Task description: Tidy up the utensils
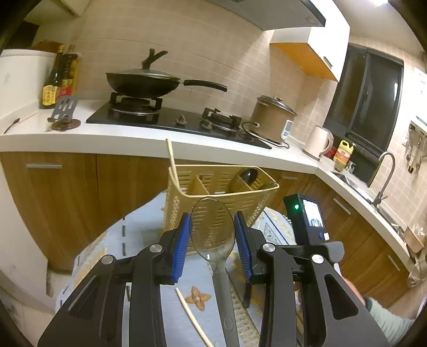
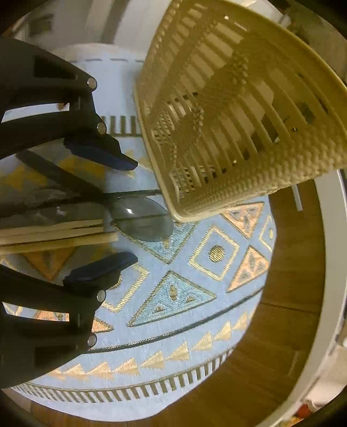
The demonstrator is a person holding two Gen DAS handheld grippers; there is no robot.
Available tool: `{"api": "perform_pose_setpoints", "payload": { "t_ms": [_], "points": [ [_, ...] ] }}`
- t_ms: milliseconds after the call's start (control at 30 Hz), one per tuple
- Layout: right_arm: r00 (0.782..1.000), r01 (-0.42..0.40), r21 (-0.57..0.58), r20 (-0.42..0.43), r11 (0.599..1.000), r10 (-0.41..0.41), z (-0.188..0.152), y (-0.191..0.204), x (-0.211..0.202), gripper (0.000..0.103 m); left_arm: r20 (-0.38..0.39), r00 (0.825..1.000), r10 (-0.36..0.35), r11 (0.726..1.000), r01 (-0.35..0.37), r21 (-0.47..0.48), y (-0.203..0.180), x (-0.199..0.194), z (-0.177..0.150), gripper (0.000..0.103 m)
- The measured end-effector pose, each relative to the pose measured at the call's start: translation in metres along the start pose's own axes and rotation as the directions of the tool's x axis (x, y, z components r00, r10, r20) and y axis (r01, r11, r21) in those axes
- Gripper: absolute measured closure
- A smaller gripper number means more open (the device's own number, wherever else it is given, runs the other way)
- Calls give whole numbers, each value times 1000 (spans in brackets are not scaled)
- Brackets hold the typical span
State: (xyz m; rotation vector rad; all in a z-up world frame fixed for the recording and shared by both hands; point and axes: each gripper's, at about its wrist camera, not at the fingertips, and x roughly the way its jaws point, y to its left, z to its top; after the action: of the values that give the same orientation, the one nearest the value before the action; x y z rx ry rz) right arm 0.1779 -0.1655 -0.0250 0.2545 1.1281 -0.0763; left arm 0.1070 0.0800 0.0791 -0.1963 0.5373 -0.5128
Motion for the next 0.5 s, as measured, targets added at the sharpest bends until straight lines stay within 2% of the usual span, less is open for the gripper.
{"api": "perform_pose_setpoints", "payload": {
  "t_ms": [67,167,200,300,367,500],
  "points": [
    [998,59,-17,38,998,-58,-5,8,2,44,0,1000,-3,1000,3,-5,2,0,0,72],
    [985,155,-83,94,984,-147,-13,22,3,68,-1,1000,0,1000,0,-4,4,2,-2,72],
    [985,153,-99,101,983,-143,-14,25,3,72,-2,1000,1,1000,-1,-3,4,3,-2,72],
    [992,96,-120,96,988,-84,-18,22,0,74,-8,1000,3,1000,-4,-9,4,5,-1,71],
    [995,29,-109,95,994,-19,-20,11,-10,75,-9,1000,2,1000,-2,-12,3,6,0,72],
    [982,-93,-103,157,990,108,-31,-11,-47,75,12,1000,1,1000,-1,-7,-3,4,5,72]
  ]
}}
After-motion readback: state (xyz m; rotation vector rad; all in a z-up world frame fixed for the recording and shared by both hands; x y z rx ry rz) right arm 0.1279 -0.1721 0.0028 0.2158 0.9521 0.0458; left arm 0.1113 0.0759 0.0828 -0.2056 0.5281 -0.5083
